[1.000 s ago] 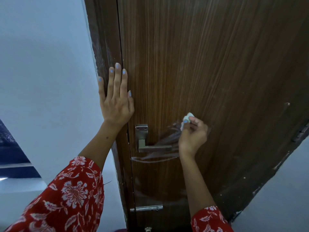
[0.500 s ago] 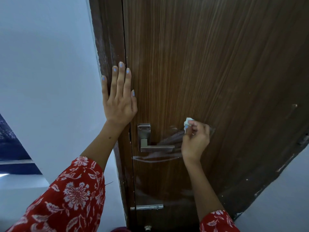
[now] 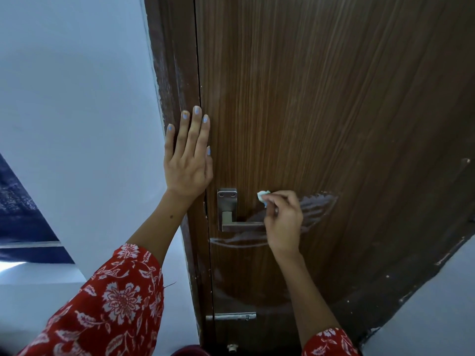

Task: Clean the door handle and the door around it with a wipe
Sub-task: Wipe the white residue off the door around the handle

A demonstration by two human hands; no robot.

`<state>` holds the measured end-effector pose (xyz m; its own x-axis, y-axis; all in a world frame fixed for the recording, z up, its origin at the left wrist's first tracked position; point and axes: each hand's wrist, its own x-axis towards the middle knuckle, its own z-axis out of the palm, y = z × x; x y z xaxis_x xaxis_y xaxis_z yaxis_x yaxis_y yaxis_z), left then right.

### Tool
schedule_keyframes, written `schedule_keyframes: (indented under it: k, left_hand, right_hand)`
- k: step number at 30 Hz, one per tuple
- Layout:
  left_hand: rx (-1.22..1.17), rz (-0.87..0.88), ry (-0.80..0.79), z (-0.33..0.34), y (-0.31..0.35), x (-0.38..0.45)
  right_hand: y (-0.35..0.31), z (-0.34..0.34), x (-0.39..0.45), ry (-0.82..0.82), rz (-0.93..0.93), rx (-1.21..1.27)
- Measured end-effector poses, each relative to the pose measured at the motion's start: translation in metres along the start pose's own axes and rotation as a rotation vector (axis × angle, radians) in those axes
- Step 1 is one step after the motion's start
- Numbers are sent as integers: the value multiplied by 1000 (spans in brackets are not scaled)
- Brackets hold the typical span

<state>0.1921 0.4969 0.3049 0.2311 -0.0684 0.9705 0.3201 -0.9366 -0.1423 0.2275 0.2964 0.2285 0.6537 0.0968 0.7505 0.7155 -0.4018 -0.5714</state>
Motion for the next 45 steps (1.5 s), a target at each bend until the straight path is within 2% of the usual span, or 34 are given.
schedule_keyframes:
  k: [3,4,5,7,9,10,13,14,17,19,22,24,27,28,29,32,33,37,41,42,45]
  left_hand:
    - [11,-3,3,1,0,-1]
    - [12,-3,5,1,1,-1]
    - [14,-2,6,1,1,-1]
    - [20,-1,5,2,1,-2]
    - [22,3,9,2,0,-2]
    - [23,5,13,2,0,-2]
    - [17,6,21,3,0,-1]
    - [11,8,24,3,1,-1]
    - [-15,7,39,2,0,-1]
    - [-29,3,62,2,-1,0]
    - [-11,43,90,0,-7,0]
    - [6,72,91,0,-10,0]
    - [24,78,83,1,-11,-1]
    - [32,78,83,2,-10,-2]
    - [34,75,81,3,-10,-3]
    - [26,55,87,5,-11,-3]
    - [26,43,92,6,-11,-3]
    - [26,0,94,9,-11,-4]
    - [-4,-58,104,8,-11,-4]
    - [-10,-62,103,8,-10,-5]
    - [-17,-50,96,8,-11,-4]
  right_hand:
    - [-4,0,4,153,126,62]
    - [-7,2,4,170,112,68]
    - [-11,5,3,126,51,49]
    - [-14,11,-1,-62,-111,-26]
    - [-12,10,-4,-171,-168,-95]
    - [-10,8,-4,-157,-140,-106]
    - [-9,3,-4,25,16,-51]
    - [-12,4,-4,38,12,-45]
    - [-16,12,-4,-180,-120,-107]
    - [-13,11,-1,-255,-95,-142]
    - [-12,5,0,-71,47,-89]
    - [-18,7,-3,6,20,-67]
    - [-13,9,1,-175,-89,-68]
    - [-10,7,4,-223,-73,-46]
    - [-6,4,8,-206,-36,-17]
    - [-8,-3,12,82,78,75]
    - [-10,-3,13,124,73,81]
    - [-5,-4,17,71,-26,96]
    - [-13,-5,31,338,125,205]
    - [-17,-2,31,318,94,203]
    - [-18,2,27,122,-113,124]
